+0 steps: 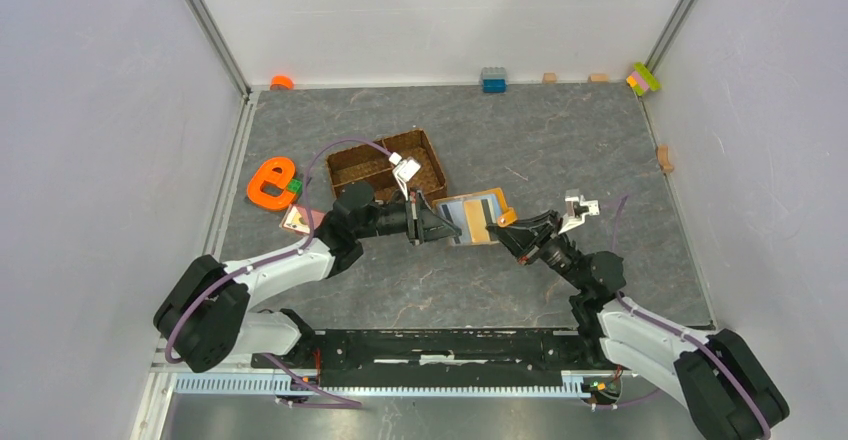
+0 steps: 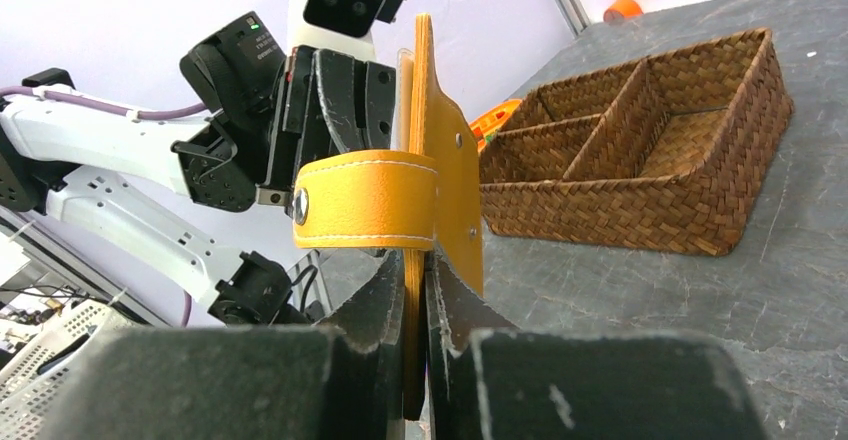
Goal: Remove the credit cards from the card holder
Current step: Remove the credit card from the card holder.
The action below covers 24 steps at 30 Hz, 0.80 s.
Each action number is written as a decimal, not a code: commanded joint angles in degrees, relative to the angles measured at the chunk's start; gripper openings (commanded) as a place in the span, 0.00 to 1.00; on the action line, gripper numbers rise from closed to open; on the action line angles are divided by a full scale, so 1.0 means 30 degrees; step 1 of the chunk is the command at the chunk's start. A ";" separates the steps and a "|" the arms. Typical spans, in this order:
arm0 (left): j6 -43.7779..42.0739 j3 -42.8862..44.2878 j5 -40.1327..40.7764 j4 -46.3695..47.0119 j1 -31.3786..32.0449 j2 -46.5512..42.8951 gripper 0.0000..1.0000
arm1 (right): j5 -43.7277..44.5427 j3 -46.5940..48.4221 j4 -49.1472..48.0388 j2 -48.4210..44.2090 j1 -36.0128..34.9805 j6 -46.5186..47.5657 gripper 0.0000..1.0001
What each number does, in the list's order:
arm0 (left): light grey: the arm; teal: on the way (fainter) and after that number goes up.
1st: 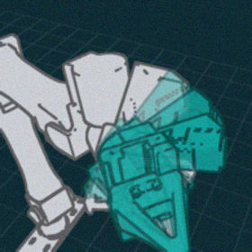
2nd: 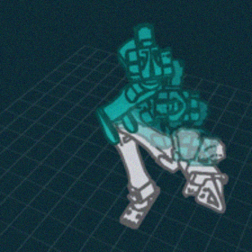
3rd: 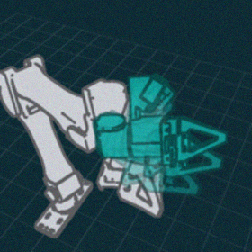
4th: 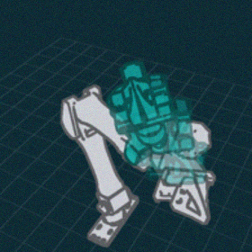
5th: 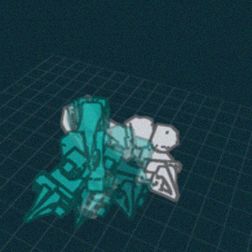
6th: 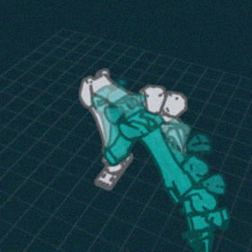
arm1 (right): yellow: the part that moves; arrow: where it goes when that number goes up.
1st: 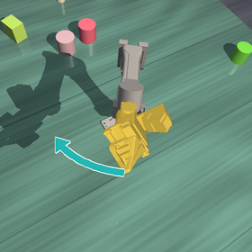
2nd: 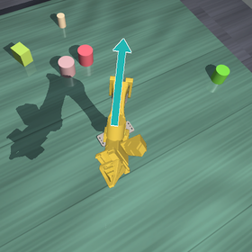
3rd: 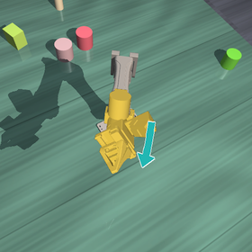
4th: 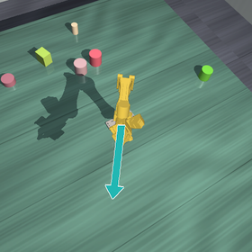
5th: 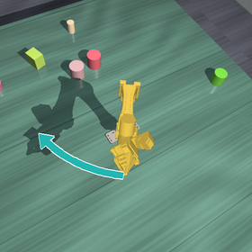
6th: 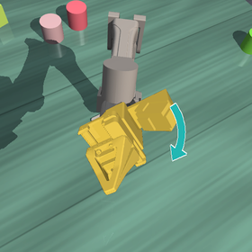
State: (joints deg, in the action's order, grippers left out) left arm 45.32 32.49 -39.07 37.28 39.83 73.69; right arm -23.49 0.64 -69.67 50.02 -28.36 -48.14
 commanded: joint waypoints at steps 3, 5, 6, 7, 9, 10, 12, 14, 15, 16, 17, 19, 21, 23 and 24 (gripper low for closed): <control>-0.0587 0.0520 -0.0409 0.0405 -0.0057 -0.0299 0.29 | -0.1448 0.0154 -0.3423 0.1956 0.0049 -0.1202 0.03; -0.0339 0.0466 -0.0754 0.0918 -0.0038 -0.0097 0.41 | -0.2430 0.0336 -0.5141 0.3097 0.0049 -0.1947 0.04; -0.0284 0.0447 -0.0825 0.1080 -0.0036 -0.0029 0.46 | -0.2777 0.0413 -0.6056 0.3650 0.0049 -0.2389 0.05; -0.0256 0.0420 -0.0863 0.1175 -0.0036 0.0052 0.49 | -0.3069 0.0471 -0.6668 0.4008 0.0049 -0.2623 0.05; -0.0177 0.0420 -0.0862 0.1333 -0.0007 0.0295 0.52 | -0.3335 0.0572 -0.7111 0.4428 0.0049 -0.2872 0.05; -0.0066 0.0471 -0.0933 0.1444 -0.0007 0.0460 0.52 | -0.3320 0.0576 -0.7085 0.4484 0.0047 -0.2855 0.05; 0.0197 0.0507 -0.1161 0.1811 -0.0006 0.0642 0.49 | -0.3207 0.0547 -0.6786 0.4374 0.0034 -0.2643 0.05; 0.0483 0.0476 -0.1460 0.2339 -0.0007 0.0745 0.37 | -0.3108 0.0547 -0.6405 0.4275 0.0021 -0.2406 0.05; 0.0579 0.0463 -0.1528 0.2469 -0.0007 0.0731 0.30 | -0.3045 0.0547 -0.6273 0.4226 0.0046 -0.2354 0.05; 0.0596 0.0485 -0.1537 0.2486 -0.0007 0.0707 0.23 | -0.3012 0.0547 -0.6223 0.4194 0.0041 -0.2324 0.05; 0.0596 0.0491 -0.1537 0.2488 -0.0007 0.0681 0.16 | -0.2989 0.0547 -0.6195 0.4215 0.0047 -0.2317 0.06; 0.0596 0.0479 -0.1480 0.2508 -0.0007 0.0579 0.08 | -0.2958 0.0528 -0.6133 0.4216 0.0032 -0.2293 0.12; 0.0525 0.0435 -0.1422 0.2494 -0.0007 0.0501 0.02 | -0.2927 0.0496 -0.6158 0.4166 0.0048 -0.2302 0.27; 0.0382 0.0380 -0.1228 0.2288 -0.0006 0.0311 0.02 | -0.2656 0.0348 -0.6133 0.3945 0.0041 -0.2205 0.39; 0.0252 0.0387 -0.1094 0.2052 -0.0003 0.0255 0.02 | -0.2535 0.0271 -0.6090 0.3749 0.0049 -0.2102 0.41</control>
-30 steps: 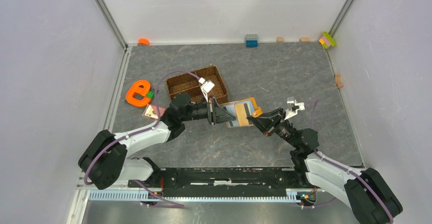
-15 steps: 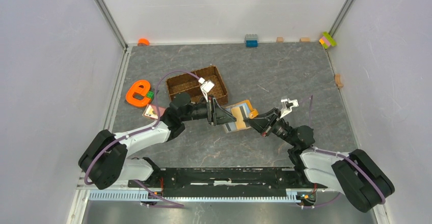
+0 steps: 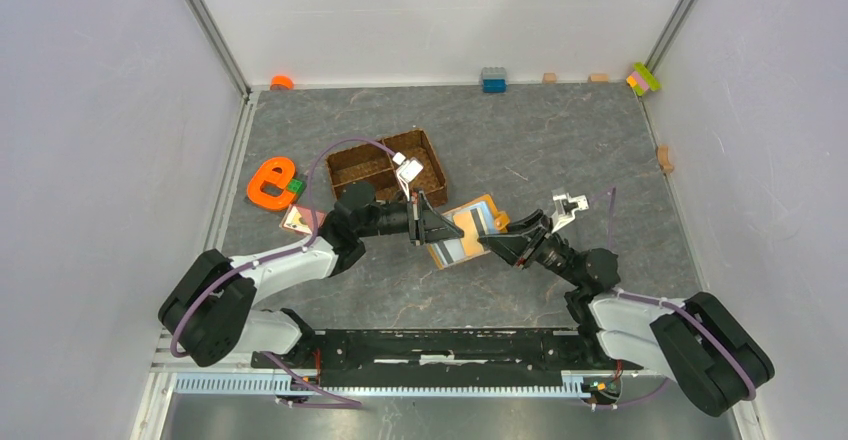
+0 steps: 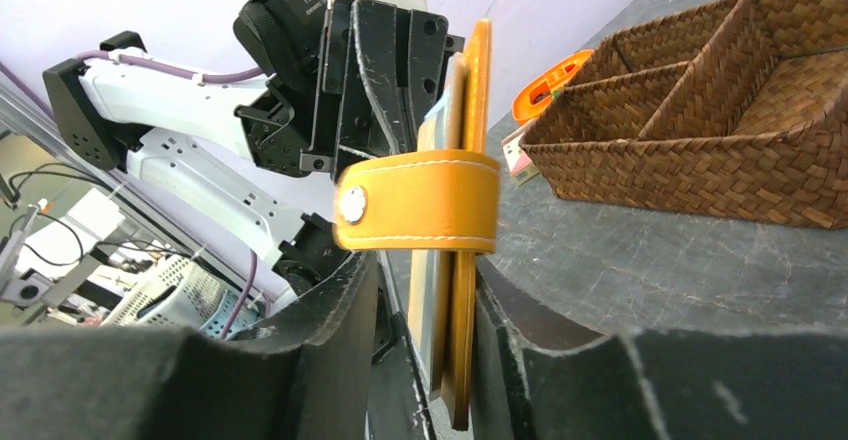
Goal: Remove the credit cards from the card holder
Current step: Remove the credit card from the card holder.
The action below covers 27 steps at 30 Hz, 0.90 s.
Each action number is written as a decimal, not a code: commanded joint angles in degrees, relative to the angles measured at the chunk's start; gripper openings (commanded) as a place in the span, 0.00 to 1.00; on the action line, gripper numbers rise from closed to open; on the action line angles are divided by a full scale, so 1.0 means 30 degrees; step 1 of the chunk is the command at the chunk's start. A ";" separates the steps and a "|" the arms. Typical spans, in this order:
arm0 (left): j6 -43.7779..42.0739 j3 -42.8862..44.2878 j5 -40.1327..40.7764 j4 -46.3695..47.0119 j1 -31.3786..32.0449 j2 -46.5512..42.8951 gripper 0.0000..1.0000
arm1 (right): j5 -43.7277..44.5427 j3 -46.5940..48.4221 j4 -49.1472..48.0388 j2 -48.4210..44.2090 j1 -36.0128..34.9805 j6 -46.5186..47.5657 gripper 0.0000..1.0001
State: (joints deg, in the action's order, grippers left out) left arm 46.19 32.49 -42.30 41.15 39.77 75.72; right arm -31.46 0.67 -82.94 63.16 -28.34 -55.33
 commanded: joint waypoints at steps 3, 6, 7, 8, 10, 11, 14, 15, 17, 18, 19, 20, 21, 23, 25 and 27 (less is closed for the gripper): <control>-0.0339 0.0497 0.0156 0.0102 0.0016 -0.0507 0.02 | 0.0417 0.0261 -0.0688 -0.1435 0.0027 0.0791 0.42; -0.0325 0.0563 0.0047 0.0104 0.0015 -0.0440 0.02 | 0.0809 0.0233 0.0460 -0.2275 0.0042 0.1361 0.37; -0.0310 0.0579 0.0019 0.0106 0.0015 -0.0427 0.02 | 0.1023 0.0168 0.0788 -0.2562 0.0041 0.1568 0.33; -0.0310 0.0595 -0.0015 0.0086 0.0015 -0.0441 0.02 | 0.1203 0.0117 0.1124 -0.2811 0.0042 0.1715 0.30; -0.0289 0.0591 -0.0048 0.0097 0.0030 -0.0443 0.02 | 0.1658 0.0046 0.1744 -0.3330 0.0042 0.2061 0.21; -0.0305 0.0577 -0.0049 0.0088 0.0017 -0.0434 0.02 | 0.1779 -0.0009 0.1936 -0.3491 0.0049 0.2134 0.15; -0.0308 0.0581 -0.0078 0.0077 0.0015 -0.0487 0.02 | 0.2203 -0.0132 0.2324 -0.3938 0.0085 0.2245 0.07; -0.0310 0.0594 -0.0078 0.0059 0.0015 -0.0514 0.02 | 0.2369 -0.0114 0.2355 -0.4049 0.0115 0.2242 0.07; -0.0310 0.0590 -0.0133 0.0026 -0.0007 -0.0592 0.02 | 0.2655 -0.0133 0.2681 -0.4390 0.0228 0.2269 0.02; -0.0337 0.0568 -0.0139 0.0032 0.0001 -0.0614 0.02 | 0.2747 -0.0134 0.2887 -0.4539 0.0268 0.2333 0.00; -0.0367 0.0563 -0.0111 -0.0001 -0.0014 -0.0664 0.02 | 0.2828 -0.0132 0.3094 -0.4672 0.0319 0.2373 0.00; -0.0394 0.0550 -0.0082 -0.0028 -0.0012 -0.0704 0.02 | 0.2898 -0.0381 0.3206 -0.4746 0.0334 0.2381 0.00; -0.0416 0.0519 -0.0078 -0.0039 -0.0014 -0.0747 0.02 | 0.2950 -0.0642 0.3291 -0.4778 0.0370 0.2367 0.00; -0.0457 0.0529 -0.0049 -0.0118 -0.0007 -0.0835 0.02 | 0.2973 -0.0686 0.3302 -0.4714 0.0458 0.2263 0.00; -0.0486 0.0504 0.0026 -0.0115 -0.0014 -0.0920 0.02 | 0.2934 -0.0718 0.3285 -0.4579 0.0556 0.2091 0.00; -0.0542 0.0457 0.0054 -0.0123 -0.0014 -0.0996 0.02 | 0.2901 -0.0724 0.3226 -0.4397 0.0692 0.1887 0.00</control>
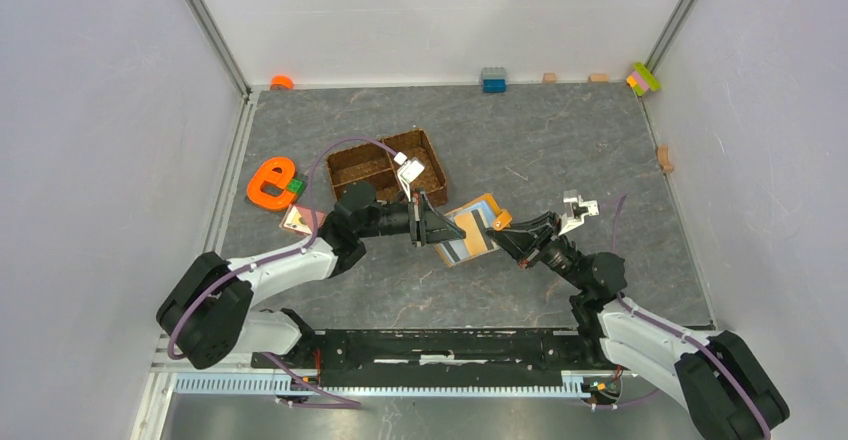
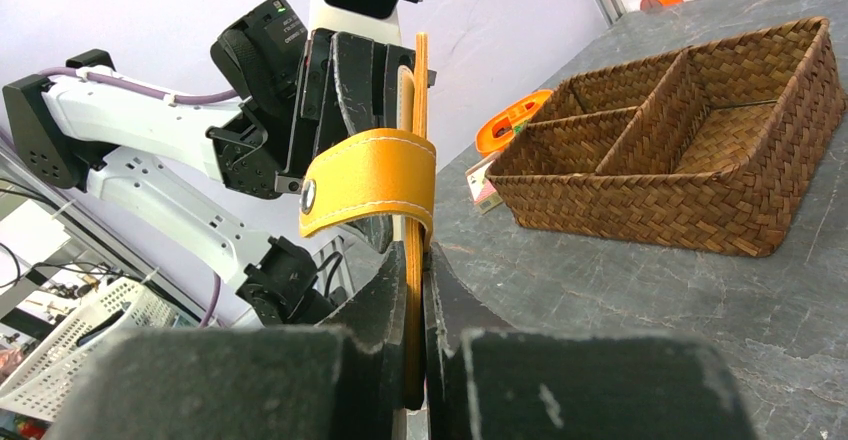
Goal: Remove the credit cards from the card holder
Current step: Remove the credit card from the card holder.
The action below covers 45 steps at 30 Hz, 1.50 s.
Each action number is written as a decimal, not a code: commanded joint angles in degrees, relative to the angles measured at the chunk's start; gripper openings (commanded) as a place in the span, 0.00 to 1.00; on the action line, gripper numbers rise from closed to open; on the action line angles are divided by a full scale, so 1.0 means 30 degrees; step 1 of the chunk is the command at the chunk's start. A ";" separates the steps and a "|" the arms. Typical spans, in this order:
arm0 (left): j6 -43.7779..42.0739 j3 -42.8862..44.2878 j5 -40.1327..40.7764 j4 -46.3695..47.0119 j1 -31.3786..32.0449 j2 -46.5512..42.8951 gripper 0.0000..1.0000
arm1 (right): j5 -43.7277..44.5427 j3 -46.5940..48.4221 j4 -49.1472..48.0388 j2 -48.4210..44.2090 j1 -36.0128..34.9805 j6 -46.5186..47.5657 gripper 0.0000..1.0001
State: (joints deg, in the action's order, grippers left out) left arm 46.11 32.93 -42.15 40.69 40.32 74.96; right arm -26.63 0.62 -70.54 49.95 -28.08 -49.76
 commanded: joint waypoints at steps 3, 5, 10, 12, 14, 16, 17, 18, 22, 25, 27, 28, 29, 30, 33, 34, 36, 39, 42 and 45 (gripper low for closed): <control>-0.0545 0.0287 0.0046 -0.0054 -0.0196 -0.0826 0.02 | 0.1470 -0.0901 -0.0864 0.0107 0.0977 -0.0345 0.00; -0.0574 0.0296 0.0062 -0.0054 -0.0189 -0.0861 0.02 | 0.1455 -0.0940 -0.0694 0.0142 0.1146 -0.0471 0.00; -0.0574 0.0292 0.0105 -0.0076 -0.0196 -0.0872 0.02 | 0.1288 -0.0707 -0.0011 0.0637 0.1357 -0.0515 0.00; -0.0574 0.0295 0.0112 -0.0083 -0.0196 -0.0839 0.02 | 0.0876 -0.0557 -0.0467 0.1117 0.1360 -0.0744 0.00; -0.0596 0.0331 0.0243 -0.0192 -0.0194 -0.0743 0.02 | 0.0289 -0.0522 -0.1525 0.1748 0.1361 -0.1234 0.00; -0.0680 0.0395 0.0382 -0.0425 -0.0193 -0.0615 0.04 | -0.0157 -0.0577 -0.2844 0.2327 0.1363 -0.1767 0.00; -0.0759 0.0441 0.0481 -0.0622 -0.0196 -0.0561 0.11 | -0.0322 -0.0632 -0.3384 0.2580 0.1363 -0.2053 0.00; -0.0870 0.0415 0.0550 -0.0790 -0.0167 -0.0565 0.17 | -0.0455 -0.0659 -0.3919 0.2716 0.1393 -0.2280 0.00; -0.1331 0.0029 0.1459 -0.1161 -0.0151 -0.1088 0.43 | -0.0670 -0.0797 -0.4955 0.2867 0.1419 -0.2814 0.00; -0.1394 -0.0031 0.1543 -0.1151 -0.0167 -0.1138 0.47 | -0.0703 -0.0903 -0.5233 0.2723 0.1420 -0.3130 0.00; -0.1372 0.0037 0.1386 -0.1049 -0.0138 -0.1021 0.46 | -0.0775 -0.0911 -0.5343 0.2718 0.1423 -0.3272 0.00; -0.1294 0.0013 0.1249 -0.0810 -0.0103 -0.0900 0.47 | -0.0824 -0.0873 -0.5343 0.2750 0.1419 -0.3315 0.00; -0.1143 0.0011 0.1072 -0.0468 -0.0054 -0.0835 0.46 | -0.0878 -0.0881 -0.5443 0.2852 0.1420 -0.3376 0.00; -0.0970 0.0026 0.0882 -0.0148 0.0001 -0.0684 0.45 | -0.1011 -0.0856 -0.5646 0.2988 0.1419 -0.3516 0.00; -0.0368 0.0138 0.0098 0.0997 0.0262 -0.0185 0.45 | -0.1455 -0.0864 -0.7279 0.3878 0.1419 -0.4374 0.00; -0.0306 0.0198 0.0031 0.1112 0.0385 -0.0067 0.45 | -0.1582 -0.0892 -0.8231 0.4309 0.1412 -0.4716 0.00; -0.0338 0.0325 -0.0026 0.1121 0.0532 0.0062 0.43 | -0.1949 -0.0809 -0.9676 0.5114 0.1392 -0.5492 0.00; -0.0369 0.0361 -0.0078 0.1116 0.0623 0.0053 0.36 | -0.2220 -0.0715 -1.0983 0.6158 0.1390 -0.6284 0.00; -0.0369 0.0428 -0.0100 0.1037 0.0683 0.0031 0.34 | -0.2342 -0.0704 -1.2069 0.6777 0.1397 -0.6850 0.00; -0.0397 0.0525 -0.0188 0.1009 0.0767 0.0110 0.34 | -0.2385 -0.0677 -1.2128 0.6843 0.1405 -0.6886 0.00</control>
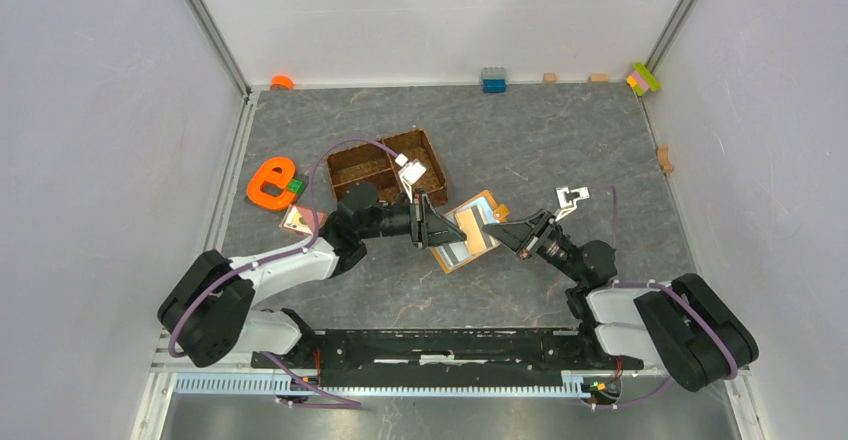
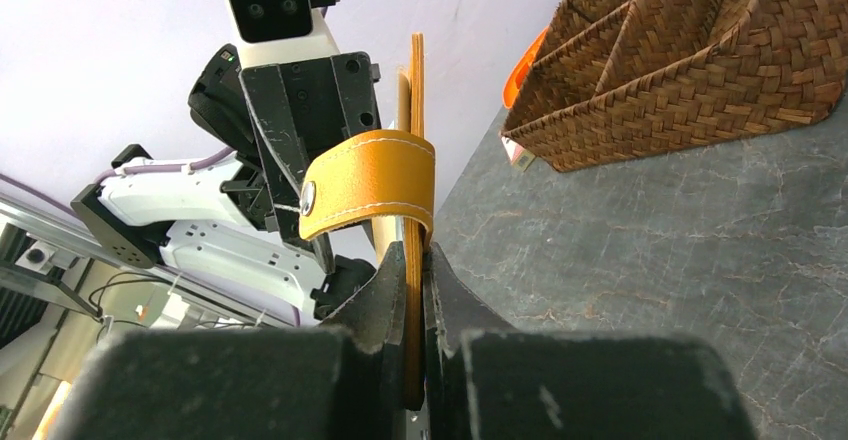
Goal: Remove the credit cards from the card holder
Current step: Remove the credit card from the card holder.
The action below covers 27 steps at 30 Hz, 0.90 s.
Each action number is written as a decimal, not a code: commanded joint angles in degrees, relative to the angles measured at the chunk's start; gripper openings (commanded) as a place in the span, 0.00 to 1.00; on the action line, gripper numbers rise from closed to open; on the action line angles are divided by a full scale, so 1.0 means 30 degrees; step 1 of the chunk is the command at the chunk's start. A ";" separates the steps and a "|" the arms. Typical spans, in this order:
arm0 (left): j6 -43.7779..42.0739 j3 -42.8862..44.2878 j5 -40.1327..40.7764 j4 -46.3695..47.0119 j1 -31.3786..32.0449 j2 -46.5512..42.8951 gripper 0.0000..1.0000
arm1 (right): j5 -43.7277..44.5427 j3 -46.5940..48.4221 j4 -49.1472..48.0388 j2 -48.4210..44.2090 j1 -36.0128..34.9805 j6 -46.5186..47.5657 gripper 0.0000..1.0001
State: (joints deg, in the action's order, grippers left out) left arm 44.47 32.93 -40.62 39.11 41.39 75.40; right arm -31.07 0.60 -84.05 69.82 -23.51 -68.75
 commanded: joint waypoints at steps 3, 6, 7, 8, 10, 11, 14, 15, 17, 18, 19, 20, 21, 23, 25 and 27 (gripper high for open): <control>0.0121 0.0556 -0.0753 0.1527 0.0470 -0.0022 0.22 | -0.0923 -0.0632 -0.6982 0.0047 -0.0133 -0.0270 0.00; 0.0064 0.0584 -0.0654 0.1439 0.0465 -0.0009 0.17 | -0.0948 -0.0608 -0.6854 0.0024 -0.0133 -0.0216 0.00; 0.0035 0.0593 -0.0614 0.1381 0.0487 -0.0012 0.17 | -0.0953 -0.0584 -0.6832 0.0046 -0.0118 -0.0221 0.00; 0.0031 0.0602 -0.0560 0.1315 0.0498 -0.0001 0.18 | -0.1002 -0.0546 -0.6741 0.0068 -0.0142 -0.0194 0.00; -0.0020 0.0610 -0.0439 0.1179 0.0475 -0.0039 0.25 | -0.1176 -0.0389 -0.6494 0.0165 -0.0254 -0.0066 0.00; -0.0084 0.0622 -0.0340 0.1046 0.0484 -0.0077 0.27 | -0.1244 -0.0334 -0.6382 0.0218 -0.0350 -0.0014 0.00; -0.0445 0.0698 0.0050 0.0348 0.0499 -0.0222 0.29 | -0.1272 -0.0333 -0.6378 0.0387 -0.0506 0.0033 0.00; -0.0564 0.0718 0.0189 0.0096 0.0493 -0.0265 0.29 | -0.1295 -0.0320 -0.6378 0.0402 -0.0536 0.0058 0.00; -0.0643 0.0728 0.0294 -0.0061 0.0481 -0.0311 0.28 | -0.1286 -0.0337 -0.6348 0.0432 -0.0573 0.0063 0.00; -0.0643 0.0767 0.0347 -0.0129 0.0483 -0.0277 0.27 | -0.1300 -0.0325 -0.6323 0.0421 -0.0596 0.0086 0.00; -0.0665 0.0778 0.0454 -0.0267 0.0494 -0.0267 0.26 | -0.1330 -0.0327 -0.6248 0.0406 -0.0631 0.0164 0.00; -0.0752 0.0823 0.0566 -0.0440 0.0479 -0.0285 0.23 | -0.1339 -0.0338 -0.6188 0.0419 -0.0664 0.0224 0.00; -0.0809 0.0855 0.0660 -0.0626 0.0491 -0.0272 0.17 | -0.1369 -0.0330 -0.6130 0.0404 -0.0715 0.0262 0.00; -0.0848 0.0942 0.0625 -0.0772 0.0501 -0.0237 0.07 | -0.1421 0.0186 -0.6161 0.0397 -0.0734 0.0256 0.00; -0.0863 0.0937 0.0562 -0.0769 0.0499 -0.0316 0.02 | -0.1427 0.0195 -0.6260 0.0385 -0.0745 0.0245 0.05; -0.0983 0.0933 0.0616 -0.0902 0.0499 -0.0441 0.02 | -0.1423 0.0208 -0.6290 0.0373 -0.0734 0.0270 0.18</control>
State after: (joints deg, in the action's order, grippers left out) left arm 43.64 32.93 -38.87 34.24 41.65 75.37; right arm -32.23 0.60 -84.18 70.63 -24.56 -69.12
